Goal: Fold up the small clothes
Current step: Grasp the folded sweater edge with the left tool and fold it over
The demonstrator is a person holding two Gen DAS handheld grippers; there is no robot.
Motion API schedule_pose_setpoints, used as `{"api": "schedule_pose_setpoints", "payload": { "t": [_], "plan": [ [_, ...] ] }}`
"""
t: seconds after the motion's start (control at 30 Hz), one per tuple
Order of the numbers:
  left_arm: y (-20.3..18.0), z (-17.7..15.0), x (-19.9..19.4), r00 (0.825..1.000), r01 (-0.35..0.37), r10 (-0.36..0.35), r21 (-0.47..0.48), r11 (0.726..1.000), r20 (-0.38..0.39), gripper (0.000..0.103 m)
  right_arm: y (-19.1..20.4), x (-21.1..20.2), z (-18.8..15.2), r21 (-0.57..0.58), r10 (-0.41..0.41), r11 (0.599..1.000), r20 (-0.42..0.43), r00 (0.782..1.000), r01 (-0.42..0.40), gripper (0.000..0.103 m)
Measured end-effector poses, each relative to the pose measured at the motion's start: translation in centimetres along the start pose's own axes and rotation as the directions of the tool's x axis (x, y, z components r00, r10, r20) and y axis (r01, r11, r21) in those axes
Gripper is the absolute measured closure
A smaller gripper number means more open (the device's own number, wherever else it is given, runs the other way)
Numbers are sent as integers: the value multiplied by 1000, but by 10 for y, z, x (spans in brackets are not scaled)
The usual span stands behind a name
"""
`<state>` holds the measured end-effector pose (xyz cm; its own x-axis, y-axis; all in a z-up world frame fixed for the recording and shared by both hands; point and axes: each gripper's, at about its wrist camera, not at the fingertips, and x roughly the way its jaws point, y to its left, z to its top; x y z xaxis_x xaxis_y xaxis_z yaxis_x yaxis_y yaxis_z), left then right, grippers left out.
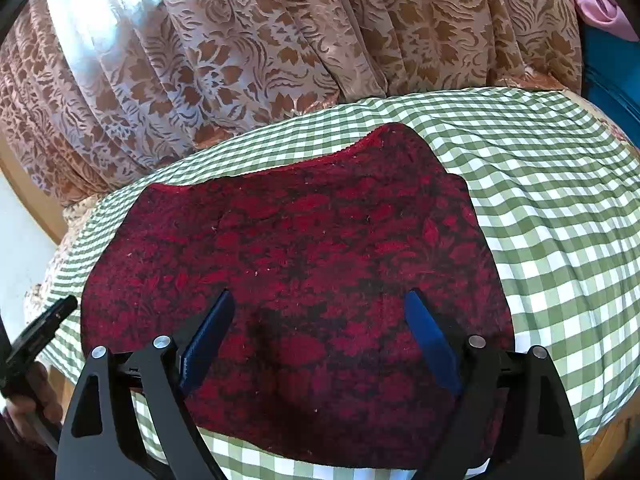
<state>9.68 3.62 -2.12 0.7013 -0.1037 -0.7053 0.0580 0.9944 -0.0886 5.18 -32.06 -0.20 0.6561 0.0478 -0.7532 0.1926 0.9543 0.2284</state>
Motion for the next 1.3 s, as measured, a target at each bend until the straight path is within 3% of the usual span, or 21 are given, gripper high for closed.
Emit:
{"api": "schedule_pose_setpoints", "payload": {
  "t": [0.13, 0.2, 0.23, 0.27, 0.37, 0.53, 0.7, 0.8, 1.03, 1.13, 1.2, 1.23, 1.3],
  "plan": [
    [4, -10, 9, 997, 53, -55, -23, 998, -49, 46, -1, 0, 1, -1, 1, 1000, -3, 1000, -1, 17],
    [6, -15, 12, 990, 118, -121, -45, 992, -71, 62, -2, 2, -1, 6, -3, 1000, -12, 1000, 3, 17],
    [5, -17, 14, 984, 155, -158, -46, 987, -80, 81, -3, 2, -1, 10, -3, 1000, -14, 1000, 4, 17],
    [3, -19, 14, 980, 175, -178, -41, 984, -85, 93, -4, 2, -1, 19, 0, 1000, -15, 1000, 0, 17],
    [0, -28, 10, 980, 182, -182, -5, 983, -76, 97, -6, 0, -2, 24, 9, 1000, -14, 1000, -9, 17],
    [14, -40, 19, 970, 209, -215, -63, 976, -111, 97, -21, 11, -11, 38, 38, 999, -33, 999, -36, 17],
    [26, -25, 5, 973, 211, -223, -159, 965, -63, 73, -24, -4, -8, 41, 91, 995, -21, 996, -90, 17],
    [24, -13, -6, 978, 204, -208, -135, 970, -18, 73, -49, -25, -4, 118, 112, 986, 30, 993, -114, 17],
    [-15, 5, -11, 966, 260, -260, -43, 965, -4, 68, -123, -30, -13, 354, 110, 926, 73, 991, -128, 17],
    [-39, 11, -10, 974, 227, -226, 37, 973, -14, 66, -129, -22, -19, 372, 141, 915, 68, 988, -156, 17],
    [-50, 12, -5, 987, 162, -161, 85, 983, -18, 65, -126, -16, -21, 362, 171, 915, 56, 984, -180, 17],
    [-51, 12, -2, 992, 123, -121, 86, 989, -28, 65, -126, -14, -22, 356, 181, 915, 51, 982, -188, 17],
    [-45, 16, 2, 992, 117, -114, 50, 992, -47, 61, -125, -12, -24, 349, 191, 916, 52, 980, -197, 17]
  ]
}}
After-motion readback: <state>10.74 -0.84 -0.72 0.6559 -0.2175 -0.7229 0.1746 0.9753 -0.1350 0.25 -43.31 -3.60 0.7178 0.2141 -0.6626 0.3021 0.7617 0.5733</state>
